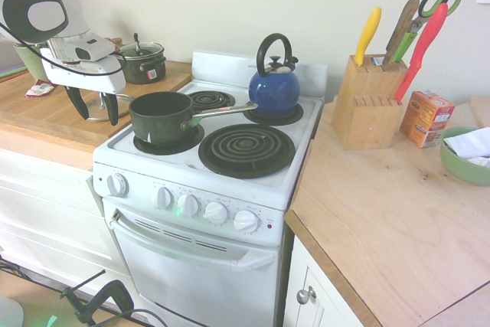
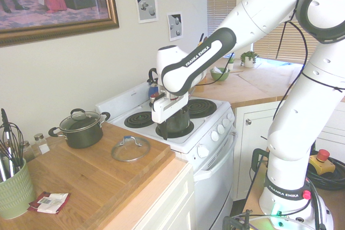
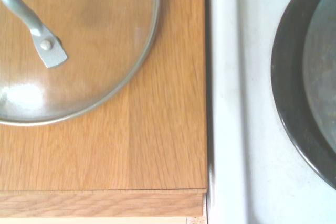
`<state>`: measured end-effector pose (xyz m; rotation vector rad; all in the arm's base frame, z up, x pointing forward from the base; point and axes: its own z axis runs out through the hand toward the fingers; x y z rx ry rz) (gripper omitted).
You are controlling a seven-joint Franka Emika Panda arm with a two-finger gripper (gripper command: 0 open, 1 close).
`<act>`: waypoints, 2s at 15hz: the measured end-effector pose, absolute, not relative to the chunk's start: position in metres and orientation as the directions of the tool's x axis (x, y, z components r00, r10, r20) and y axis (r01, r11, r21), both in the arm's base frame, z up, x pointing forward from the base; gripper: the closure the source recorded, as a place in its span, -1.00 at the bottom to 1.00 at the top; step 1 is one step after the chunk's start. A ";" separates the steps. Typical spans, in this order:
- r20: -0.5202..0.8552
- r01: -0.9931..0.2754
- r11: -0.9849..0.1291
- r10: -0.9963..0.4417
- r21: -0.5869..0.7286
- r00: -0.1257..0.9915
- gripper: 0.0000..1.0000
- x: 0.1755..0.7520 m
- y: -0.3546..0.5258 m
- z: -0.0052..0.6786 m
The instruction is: Cover the lid of the pot
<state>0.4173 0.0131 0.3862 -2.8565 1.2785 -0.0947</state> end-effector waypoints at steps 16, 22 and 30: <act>0.142 -0.606 -0.793 -0.609 -0.067 0.780 -1.00 0.546 0.108 0.446; 0.055 -0.503 -0.863 -0.500 0.042 0.864 -1.00 0.556 0.118 0.398; 0.042 -0.476 -0.879 -0.474 0.041 0.880 -1.00 0.580 0.119 0.383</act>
